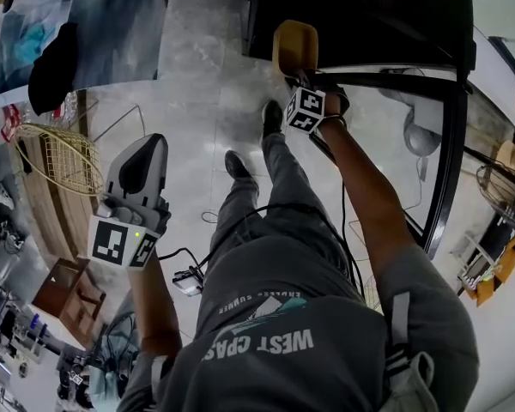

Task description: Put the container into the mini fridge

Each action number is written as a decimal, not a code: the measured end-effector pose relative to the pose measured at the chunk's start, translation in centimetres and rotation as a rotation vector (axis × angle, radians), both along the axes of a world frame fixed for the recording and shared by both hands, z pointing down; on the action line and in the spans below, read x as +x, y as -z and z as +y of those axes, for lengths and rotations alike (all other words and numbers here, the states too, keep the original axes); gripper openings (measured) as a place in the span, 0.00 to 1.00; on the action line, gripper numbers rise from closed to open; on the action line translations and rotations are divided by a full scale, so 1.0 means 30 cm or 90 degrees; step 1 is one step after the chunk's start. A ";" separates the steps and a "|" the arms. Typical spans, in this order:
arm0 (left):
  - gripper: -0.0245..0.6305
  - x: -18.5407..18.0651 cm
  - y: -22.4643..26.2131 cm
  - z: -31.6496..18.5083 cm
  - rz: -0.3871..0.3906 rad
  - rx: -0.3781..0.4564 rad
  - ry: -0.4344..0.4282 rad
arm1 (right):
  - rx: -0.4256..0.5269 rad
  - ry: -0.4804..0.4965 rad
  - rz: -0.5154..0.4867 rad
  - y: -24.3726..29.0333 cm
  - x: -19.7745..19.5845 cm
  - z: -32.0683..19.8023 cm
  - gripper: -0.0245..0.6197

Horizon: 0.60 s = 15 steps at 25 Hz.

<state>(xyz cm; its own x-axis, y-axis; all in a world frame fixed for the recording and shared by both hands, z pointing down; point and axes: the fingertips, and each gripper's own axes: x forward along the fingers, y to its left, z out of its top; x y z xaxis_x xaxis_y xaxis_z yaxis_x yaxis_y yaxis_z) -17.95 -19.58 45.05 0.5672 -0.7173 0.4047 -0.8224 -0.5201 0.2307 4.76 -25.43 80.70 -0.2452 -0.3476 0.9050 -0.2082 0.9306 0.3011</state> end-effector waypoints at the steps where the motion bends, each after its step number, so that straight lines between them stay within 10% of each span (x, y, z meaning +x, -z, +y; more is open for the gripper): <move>1: 0.06 -0.001 -0.008 -0.001 0.000 -0.003 0.001 | -0.002 0.000 0.004 -0.018 0.005 -0.003 0.14; 15: 0.06 0.010 -0.115 0.001 -0.008 -0.043 0.010 | -0.001 -0.024 0.042 -0.218 0.081 -0.101 0.15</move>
<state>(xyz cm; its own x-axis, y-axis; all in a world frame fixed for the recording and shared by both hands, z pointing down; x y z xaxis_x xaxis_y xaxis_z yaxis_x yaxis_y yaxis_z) -17.65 -19.56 48.49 0.5502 -0.6970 0.4599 -0.8337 -0.4900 0.2546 7.18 -28.47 87.23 -0.1726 -0.3539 0.9192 -0.2227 0.9231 0.3136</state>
